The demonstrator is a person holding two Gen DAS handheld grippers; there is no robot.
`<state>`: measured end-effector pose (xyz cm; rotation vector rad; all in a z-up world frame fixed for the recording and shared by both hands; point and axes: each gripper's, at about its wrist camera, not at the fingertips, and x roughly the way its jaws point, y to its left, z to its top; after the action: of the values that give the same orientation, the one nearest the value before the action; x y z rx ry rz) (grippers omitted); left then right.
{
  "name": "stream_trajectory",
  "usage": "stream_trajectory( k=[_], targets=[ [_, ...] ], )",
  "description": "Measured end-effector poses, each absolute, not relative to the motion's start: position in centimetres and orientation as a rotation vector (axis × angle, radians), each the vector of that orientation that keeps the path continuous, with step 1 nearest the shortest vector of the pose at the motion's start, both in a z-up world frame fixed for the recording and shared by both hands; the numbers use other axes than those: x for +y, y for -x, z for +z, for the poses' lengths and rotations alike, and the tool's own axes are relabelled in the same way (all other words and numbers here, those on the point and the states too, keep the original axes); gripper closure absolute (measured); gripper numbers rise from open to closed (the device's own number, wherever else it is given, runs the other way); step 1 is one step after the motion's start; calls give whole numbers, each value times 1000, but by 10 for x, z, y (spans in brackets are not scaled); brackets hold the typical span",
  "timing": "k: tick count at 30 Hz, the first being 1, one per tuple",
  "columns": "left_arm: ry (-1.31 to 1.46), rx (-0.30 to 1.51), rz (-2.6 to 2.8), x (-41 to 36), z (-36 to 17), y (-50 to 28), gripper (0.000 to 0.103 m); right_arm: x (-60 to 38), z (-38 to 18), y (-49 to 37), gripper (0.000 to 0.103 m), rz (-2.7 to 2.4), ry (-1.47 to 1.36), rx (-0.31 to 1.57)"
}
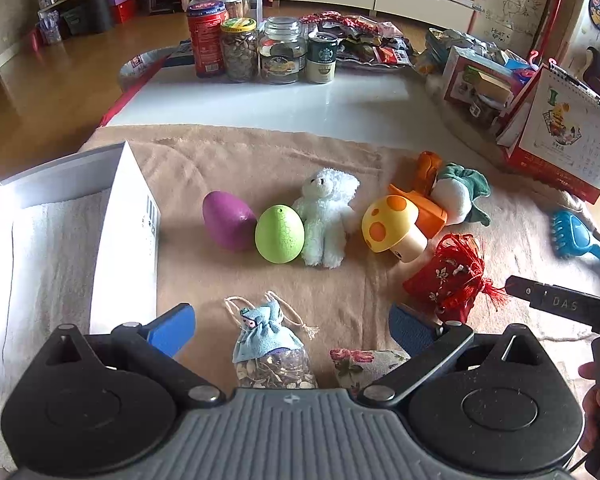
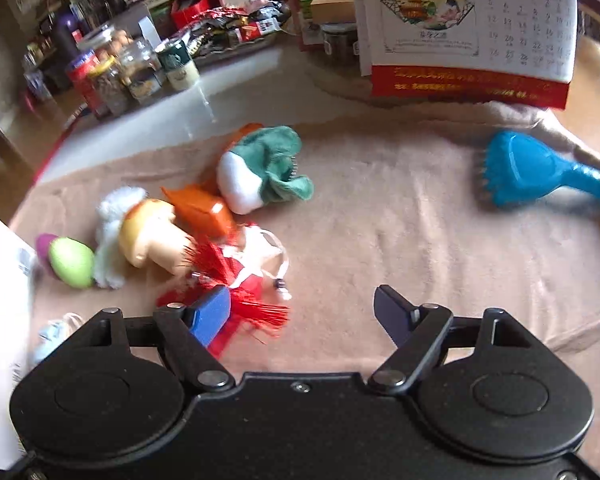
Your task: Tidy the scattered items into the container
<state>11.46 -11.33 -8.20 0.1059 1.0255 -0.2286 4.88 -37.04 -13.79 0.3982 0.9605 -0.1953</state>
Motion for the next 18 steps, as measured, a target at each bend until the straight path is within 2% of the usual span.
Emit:
stream_trajectory(
  k=[4, 8, 10, 11, 18],
  targets=[
    [-135, 1024, -225, -116, -83, -113, 1, -361, -157, -71, 20, -183, -598, 1025],
    [-153, 1018, -212, -113, -86, -115, 1, -347, -178, -93, 22, -214, -588, 1069],
    [-146, 1033, -205, -108, -90, -119, 1, -340, -184, -99, 33, -207, -571, 1076],
    [-140, 1044, -199, -106, -93, -122, 1, -335, -186, -102, 44, -196, -553, 1079],
    [-160, 1135, -176, -103, -127, -127, 1, -318, -180, -98, 49, -159, -364, 1061]
  ],
)
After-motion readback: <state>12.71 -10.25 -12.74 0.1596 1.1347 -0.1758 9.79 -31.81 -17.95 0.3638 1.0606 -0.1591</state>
